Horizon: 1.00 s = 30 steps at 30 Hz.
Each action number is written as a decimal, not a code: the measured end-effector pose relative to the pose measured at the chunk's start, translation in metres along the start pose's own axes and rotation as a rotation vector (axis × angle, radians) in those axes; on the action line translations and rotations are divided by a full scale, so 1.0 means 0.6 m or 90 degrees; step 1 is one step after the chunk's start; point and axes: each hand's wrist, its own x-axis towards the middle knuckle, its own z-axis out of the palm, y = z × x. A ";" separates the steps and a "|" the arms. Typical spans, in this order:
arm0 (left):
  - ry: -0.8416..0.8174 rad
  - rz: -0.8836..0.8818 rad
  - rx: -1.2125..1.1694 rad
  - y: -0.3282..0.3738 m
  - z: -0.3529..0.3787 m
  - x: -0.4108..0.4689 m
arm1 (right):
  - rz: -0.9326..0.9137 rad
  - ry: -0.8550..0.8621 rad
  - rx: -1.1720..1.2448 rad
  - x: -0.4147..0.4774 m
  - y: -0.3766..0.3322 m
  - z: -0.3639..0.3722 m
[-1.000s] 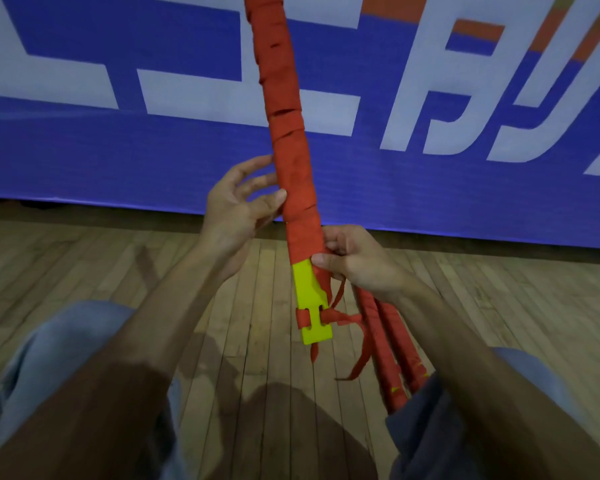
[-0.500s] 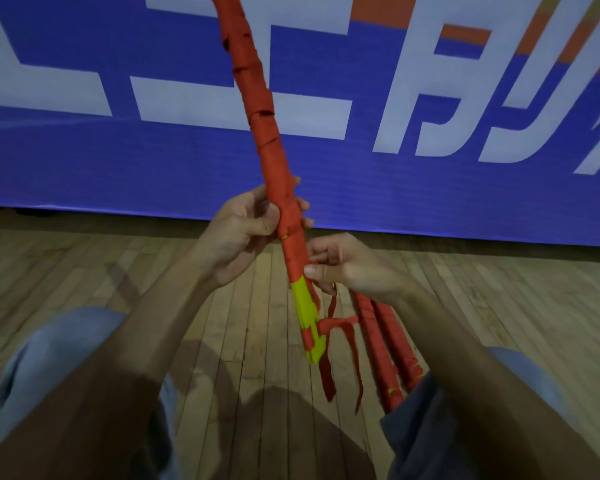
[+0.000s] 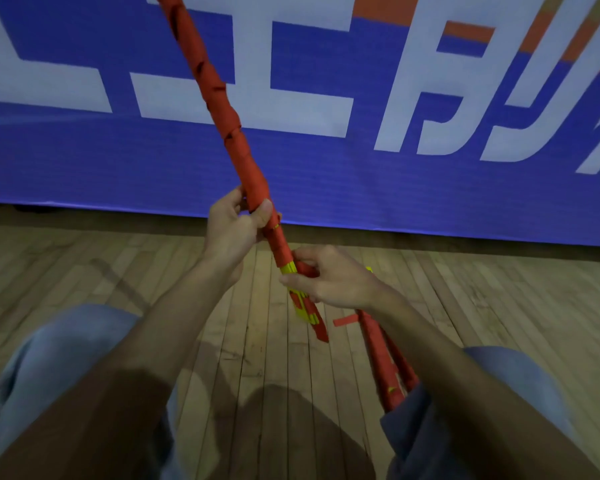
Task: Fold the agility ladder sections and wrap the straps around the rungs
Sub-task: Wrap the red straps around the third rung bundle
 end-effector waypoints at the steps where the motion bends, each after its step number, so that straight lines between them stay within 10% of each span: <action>1: 0.010 0.008 0.014 -0.006 -0.002 0.002 | -0.017 0.022 -0.033 0.001 0.000 0.005; 8: -0.017 0.112 0.187 -0.007 -0.005 -0.003 | -0.019 -0.026 0.040 0.005 0.008 -0.006; 22: -0.437 -0.077 -0.270 0.032 -0.011 -0.023 | -0.155 -0.290 0.392 -0.004 0.030 -0.030; 30: -0.313 -0.082 -0.139 0.027 -0.010 -0.020 | -0.011 -0.145 0.229 -0.006 0.023 -0.024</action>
